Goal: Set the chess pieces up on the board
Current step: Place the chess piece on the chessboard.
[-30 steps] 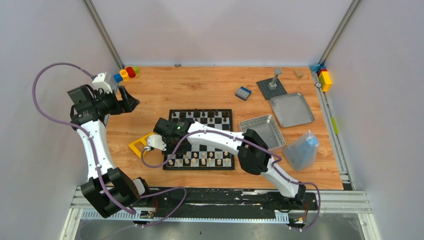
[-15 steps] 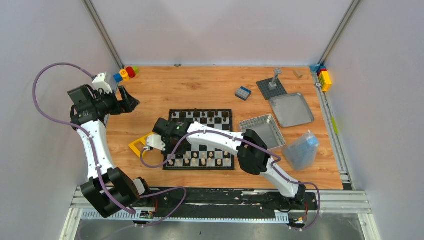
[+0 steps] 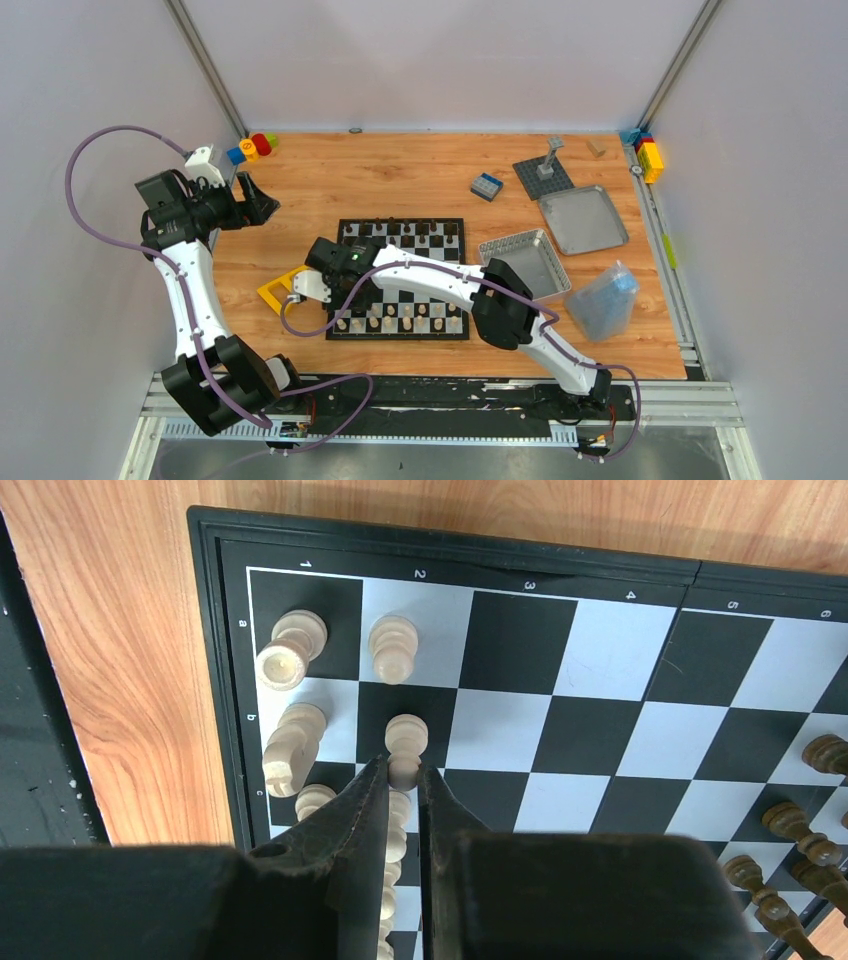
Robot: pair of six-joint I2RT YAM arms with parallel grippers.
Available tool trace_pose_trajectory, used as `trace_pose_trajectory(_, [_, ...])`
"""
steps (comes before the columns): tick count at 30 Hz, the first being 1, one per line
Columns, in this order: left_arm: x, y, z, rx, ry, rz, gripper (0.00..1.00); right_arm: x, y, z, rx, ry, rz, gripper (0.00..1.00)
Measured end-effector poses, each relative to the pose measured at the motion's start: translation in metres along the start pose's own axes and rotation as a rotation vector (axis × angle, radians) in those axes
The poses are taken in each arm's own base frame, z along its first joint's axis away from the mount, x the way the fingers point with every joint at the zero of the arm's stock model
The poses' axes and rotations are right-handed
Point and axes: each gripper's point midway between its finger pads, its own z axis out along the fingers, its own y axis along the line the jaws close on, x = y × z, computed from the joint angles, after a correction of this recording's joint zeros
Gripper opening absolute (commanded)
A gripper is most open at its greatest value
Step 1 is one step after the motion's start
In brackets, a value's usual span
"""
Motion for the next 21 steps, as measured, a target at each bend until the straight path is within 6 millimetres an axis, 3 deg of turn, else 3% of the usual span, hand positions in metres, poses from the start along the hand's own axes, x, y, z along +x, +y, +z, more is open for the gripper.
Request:
trace_pose_trajectory(13, [0.0000,0.0000,0.0000,0.000,0.000,0.001,1.00,0.0013,0.0005,0.0025,-0.003,0.005,0.001,0.08])
trace_pose_trajectory(21, [0.0000,0.0000,-0.0001,0.000,0.000,0.001,1.00,0.0014,0.0005,0.0027,-0.003,0.006,0.001,0.19])
